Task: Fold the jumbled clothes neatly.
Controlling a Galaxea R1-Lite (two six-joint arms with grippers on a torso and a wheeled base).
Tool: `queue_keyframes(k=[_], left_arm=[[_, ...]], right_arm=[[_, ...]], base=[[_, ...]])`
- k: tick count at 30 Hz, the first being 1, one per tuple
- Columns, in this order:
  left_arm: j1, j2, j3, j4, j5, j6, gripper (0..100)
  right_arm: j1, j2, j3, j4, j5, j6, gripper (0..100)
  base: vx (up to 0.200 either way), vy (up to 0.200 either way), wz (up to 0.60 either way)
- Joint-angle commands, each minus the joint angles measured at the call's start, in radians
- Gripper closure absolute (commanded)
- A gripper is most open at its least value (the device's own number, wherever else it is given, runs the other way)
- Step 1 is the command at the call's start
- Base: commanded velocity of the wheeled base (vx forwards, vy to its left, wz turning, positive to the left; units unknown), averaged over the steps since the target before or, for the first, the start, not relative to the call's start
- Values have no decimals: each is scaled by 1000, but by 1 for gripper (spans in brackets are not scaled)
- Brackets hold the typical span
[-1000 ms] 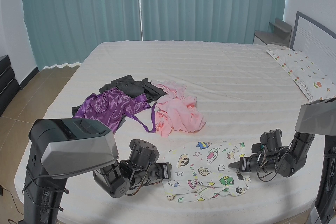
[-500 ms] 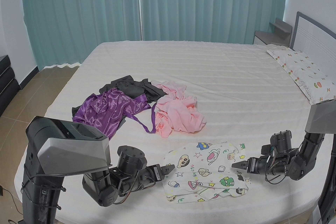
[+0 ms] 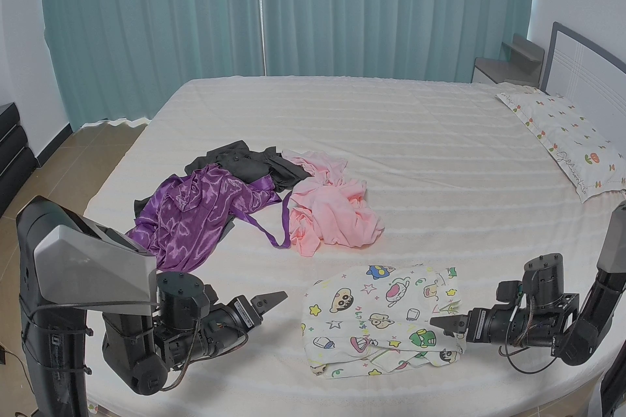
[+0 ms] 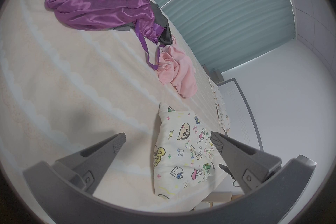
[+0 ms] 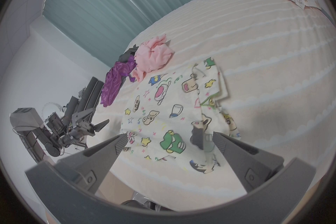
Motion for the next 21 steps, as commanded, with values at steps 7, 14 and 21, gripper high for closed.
queue_keyframes(k=[7, 14, 21], left_arm=[[37, -1, 21, -15, -4, -7, 0], [39, -1, 24, -15, -4, -5, 0], [39, 0, 24, -15, -4, -5, 0]], right_arm=[[89, 240, 1, -158, -73, 3, 0], [99, 297, 14, -235, -104, 0, 0], [119, 303, 20, -241, -104, 0, 100]], base=[[0, 0, 0], [0, 0, 0], [0, 0, 0]])
